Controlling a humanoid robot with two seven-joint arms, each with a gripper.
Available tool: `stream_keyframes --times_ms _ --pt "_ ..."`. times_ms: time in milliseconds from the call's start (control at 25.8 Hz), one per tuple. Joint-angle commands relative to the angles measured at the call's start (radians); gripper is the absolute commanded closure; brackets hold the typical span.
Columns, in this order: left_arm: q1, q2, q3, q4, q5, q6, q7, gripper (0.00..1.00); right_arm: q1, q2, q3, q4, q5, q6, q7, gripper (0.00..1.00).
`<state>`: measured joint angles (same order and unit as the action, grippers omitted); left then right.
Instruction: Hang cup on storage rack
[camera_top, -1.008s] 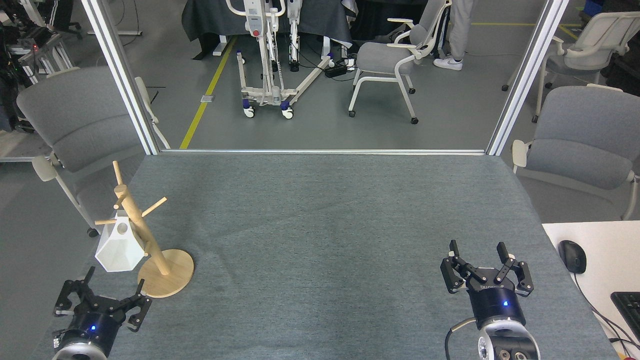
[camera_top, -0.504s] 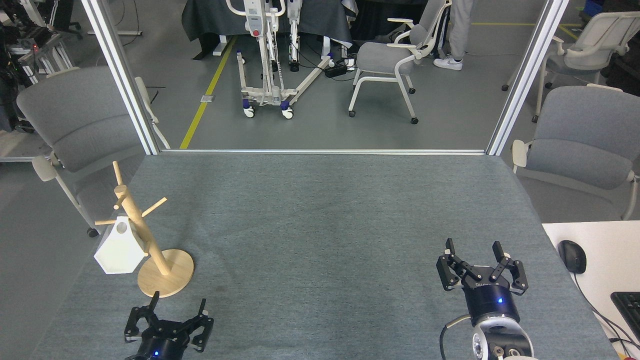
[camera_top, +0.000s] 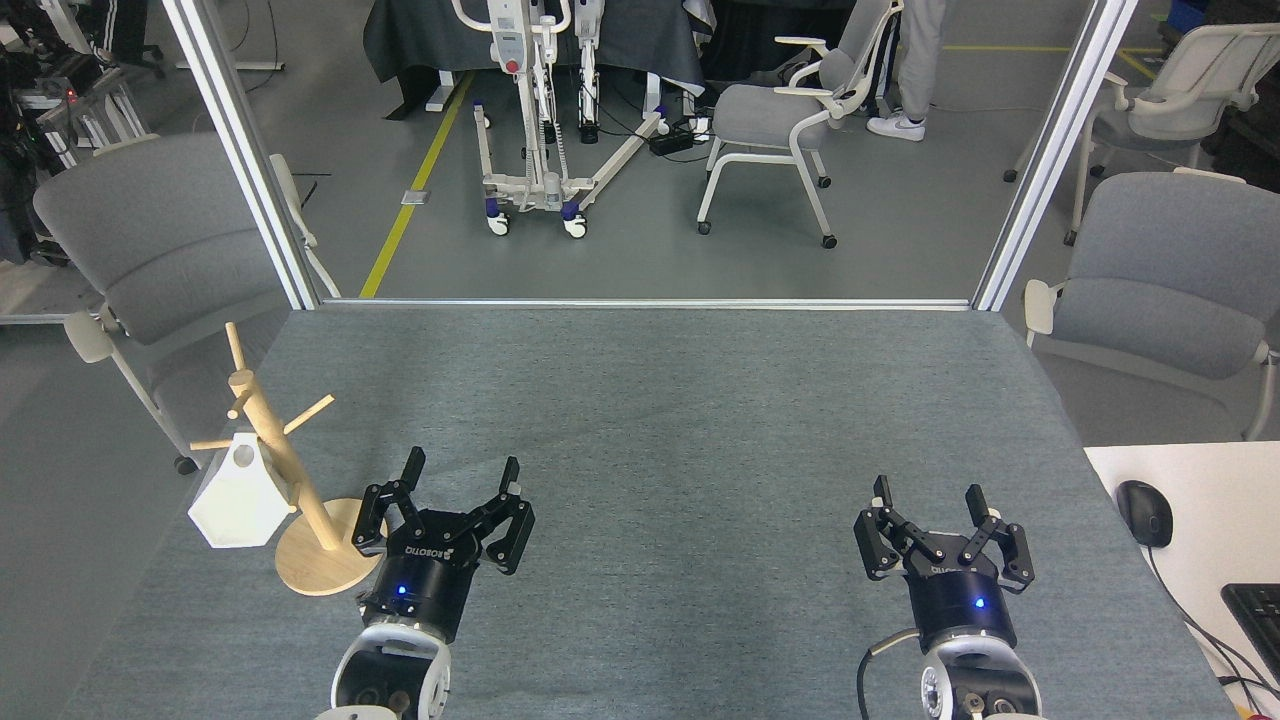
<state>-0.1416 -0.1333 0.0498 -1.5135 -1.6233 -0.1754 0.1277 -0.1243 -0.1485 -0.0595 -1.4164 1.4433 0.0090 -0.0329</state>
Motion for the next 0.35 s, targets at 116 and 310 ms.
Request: stream_keyframes --times_ms 116,310 --pt "0.005 0.001 -0.056 -0.001 -0.001 0.05 -0.028 0.01 -0.001 0.021 0.001 0.002 -0.001 0.0 0.001 0.01" --pt "0.005 0.003 -0.056 -0.001 -0.003 0.053 -0.029 0.01 -0.005 0.007 0.004 0.001 0.0 -0.001 0.001 0.01"
